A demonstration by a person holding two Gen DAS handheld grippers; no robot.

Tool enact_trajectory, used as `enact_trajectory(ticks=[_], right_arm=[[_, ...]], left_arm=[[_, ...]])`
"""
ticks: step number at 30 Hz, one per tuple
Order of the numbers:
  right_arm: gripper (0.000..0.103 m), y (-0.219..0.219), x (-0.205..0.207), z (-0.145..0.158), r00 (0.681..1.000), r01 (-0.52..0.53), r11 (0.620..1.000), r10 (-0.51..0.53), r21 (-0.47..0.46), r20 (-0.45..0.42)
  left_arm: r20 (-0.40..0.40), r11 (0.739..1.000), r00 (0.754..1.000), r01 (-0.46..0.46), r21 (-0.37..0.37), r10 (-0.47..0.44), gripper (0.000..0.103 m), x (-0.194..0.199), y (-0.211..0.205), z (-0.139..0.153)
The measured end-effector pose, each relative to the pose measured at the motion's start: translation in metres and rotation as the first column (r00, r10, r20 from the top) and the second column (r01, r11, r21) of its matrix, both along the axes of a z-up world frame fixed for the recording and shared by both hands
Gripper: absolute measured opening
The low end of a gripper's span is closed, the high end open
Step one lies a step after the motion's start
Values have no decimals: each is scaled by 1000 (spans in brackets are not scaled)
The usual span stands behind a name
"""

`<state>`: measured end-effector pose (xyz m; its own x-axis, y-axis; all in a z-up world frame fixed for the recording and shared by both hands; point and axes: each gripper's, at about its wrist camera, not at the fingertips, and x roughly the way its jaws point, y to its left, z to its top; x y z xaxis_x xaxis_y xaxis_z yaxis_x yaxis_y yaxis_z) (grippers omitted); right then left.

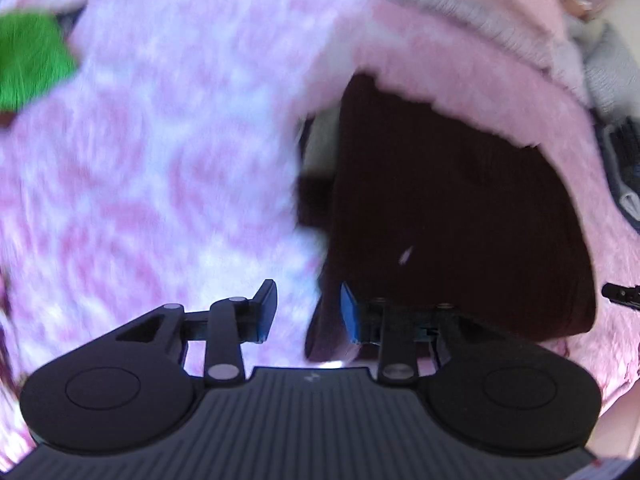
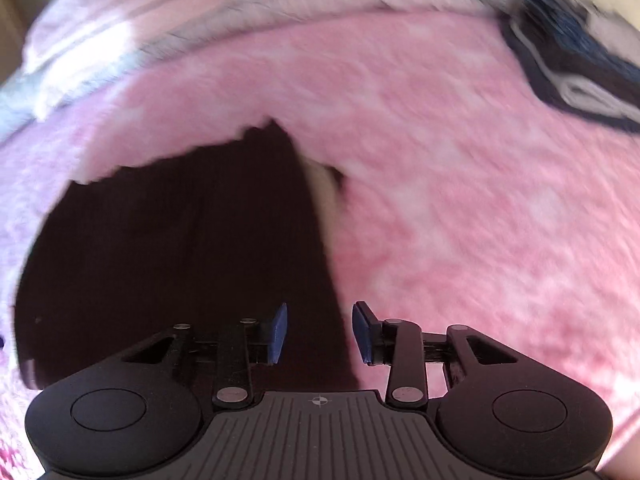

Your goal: Fold clothes

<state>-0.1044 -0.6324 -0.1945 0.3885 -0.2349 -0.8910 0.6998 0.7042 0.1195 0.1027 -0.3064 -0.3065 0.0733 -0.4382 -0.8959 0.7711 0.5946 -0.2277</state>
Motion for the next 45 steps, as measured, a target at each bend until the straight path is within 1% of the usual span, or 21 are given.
enact_trajectory(ticks=[1,2,4,5,7,8,9,11,12,13,16,18,19,20,22,26,28,29,35,40,45], right_arm=[[33,2,7,-9,1000,-15,1000,16,11,-14],[33,5,14,-20,998,-29,999,30,17,-49],[33,7,26,-47,983,-48,998,55,41,-172],[33,8,29,-53,978,-41,998,50,46,-202],[34,11,31,-44,981,-14,999,22,43,-193],[34,13,31,-36,983,-8,999,18,53,-184],[36,16,29,-26,986,-7,998,18,65,-167],[42,23,21,-2,993,10,997,-1,73,-120],[48,27,16,12,995,24,996,-15,85,-102],[51,31,12,24,996,35,994,-27,99,-85],[56,47,0,61,998,48,989,-43,143,-36],[58,59,-5,84,999,35,987,-34,156,-9],[59,65,-6,93,1000,23,987,-23,157,-3],[59,70,-7,101,1000,8,988,-8,156,2],[60,83,-10,119,999,-37,989,36,141,9],[60,100,-18,147,996,-93,990,92,110,19],[60,103,-24,157,993,-112,987,108,111,38],[60,98,-23,154,992,-120,987,116,109,44],[60,101,-42,180,983,-172,983,168,58,76],[60,97,-58,187,975,-209,977,204,44,92],[60,95,-70,192,965,-242,969,237,38,108]], left_arm=[[10,999,1000,29,-20,-29,28,-4,-4,4],[14,998,998,61,-28,-61,28,-8,-11,4],[31,994,993,113,-6,-113,29,-16,-26,-6],[37,992,992,123,16,-124,31,-18,-33,-15],[36,987,992,120,107,-124,31,-20,-47,-34],[41,983,991,122,140,-129,34,-20,-52,-36],[35,980,991,125,152,-132,34,-19,-53,-34],[26,980,993,112,166,-118,34,-18,-55,-21],[29,981,993,108,158,-114,34,-19,-54,-11],[34,983,993,104,152,-110,34,-21,-54,0],[37,982,992,112,152,-119,38,-30,-49,37],[56,977,988,133,164,-144,43,-41,-45,62],[71,975,985,142,170,-156,48,-45,-44,75],[85,973,982,154,170,-170,51,-51,-43,87],[109,971,975,173,164,-192,53,-63,-38,112],[134,972,971,179,153,-200,59,-85,-31,146],[154,974,967,180,141,-201,63,-98,-29,161],[163,974,966,181,134,-202,64,-105,-28,167],[212,983,961,160,94,-177,64,-142,-22,198],[250,988,956,140,59,-150,66,-168,-17,215],[269,992,955,120,41,-126,67,-187,-12,224]])
